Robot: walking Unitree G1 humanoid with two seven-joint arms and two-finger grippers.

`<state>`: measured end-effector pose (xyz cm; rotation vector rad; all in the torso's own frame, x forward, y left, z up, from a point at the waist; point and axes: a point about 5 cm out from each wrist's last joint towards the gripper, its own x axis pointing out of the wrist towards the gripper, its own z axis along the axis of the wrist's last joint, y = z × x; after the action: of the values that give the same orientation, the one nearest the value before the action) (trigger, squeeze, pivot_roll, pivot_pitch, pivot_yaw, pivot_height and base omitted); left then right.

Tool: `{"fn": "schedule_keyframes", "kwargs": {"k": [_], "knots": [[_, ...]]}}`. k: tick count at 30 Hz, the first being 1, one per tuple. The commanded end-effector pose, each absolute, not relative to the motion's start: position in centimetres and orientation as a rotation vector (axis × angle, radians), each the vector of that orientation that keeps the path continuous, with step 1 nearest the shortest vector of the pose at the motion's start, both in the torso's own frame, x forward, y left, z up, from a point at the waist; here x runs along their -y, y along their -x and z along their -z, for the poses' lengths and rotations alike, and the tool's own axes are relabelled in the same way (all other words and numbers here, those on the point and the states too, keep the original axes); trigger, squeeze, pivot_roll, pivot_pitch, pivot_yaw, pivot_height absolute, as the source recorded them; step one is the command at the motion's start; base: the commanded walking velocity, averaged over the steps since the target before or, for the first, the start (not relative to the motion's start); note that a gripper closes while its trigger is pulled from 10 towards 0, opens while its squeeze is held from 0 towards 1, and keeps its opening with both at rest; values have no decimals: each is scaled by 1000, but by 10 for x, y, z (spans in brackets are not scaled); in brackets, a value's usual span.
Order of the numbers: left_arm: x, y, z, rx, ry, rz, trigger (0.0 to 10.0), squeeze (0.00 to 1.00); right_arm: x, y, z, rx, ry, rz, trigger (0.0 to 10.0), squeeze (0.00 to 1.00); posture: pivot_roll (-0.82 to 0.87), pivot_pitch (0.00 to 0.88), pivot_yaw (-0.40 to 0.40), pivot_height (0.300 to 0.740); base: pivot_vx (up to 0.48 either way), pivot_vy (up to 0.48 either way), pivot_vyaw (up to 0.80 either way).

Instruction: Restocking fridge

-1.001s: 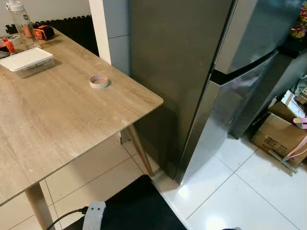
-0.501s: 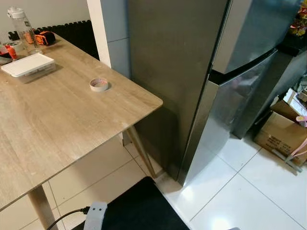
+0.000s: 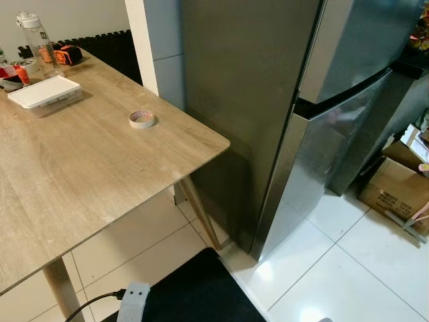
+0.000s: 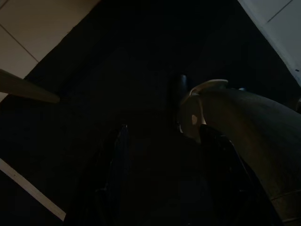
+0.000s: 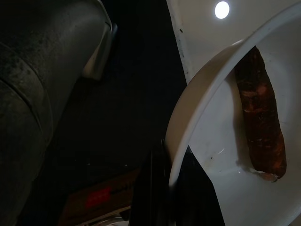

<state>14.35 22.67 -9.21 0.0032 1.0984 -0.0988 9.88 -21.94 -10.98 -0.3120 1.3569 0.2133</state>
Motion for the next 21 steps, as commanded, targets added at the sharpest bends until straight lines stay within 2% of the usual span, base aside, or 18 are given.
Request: {"fn": "schedule_keyframes", "kwargs": {"k": [1, 15, 21], "knots": [[-232, -141, 92, -1111, -11, 98, 10000, 0, 221, -98, 110, -1359, 321, -206, 10000, 0, 53, 0, -51, 740, 0, -469, 0], [-229, -141, 92, -1106, 0, 98, 10000, 0, 223, -98, 109, -1360, 315, -202, 10000, 0, 48, 0, -53, 740, 0, -466, 0], [-229, -142, 92, -1096, 16, 68, 10000, 0, 224, -98, 109, -1362, 315, -200, 10000, 0, 43, 1, -58, 740, 0, 0, 0]]}}
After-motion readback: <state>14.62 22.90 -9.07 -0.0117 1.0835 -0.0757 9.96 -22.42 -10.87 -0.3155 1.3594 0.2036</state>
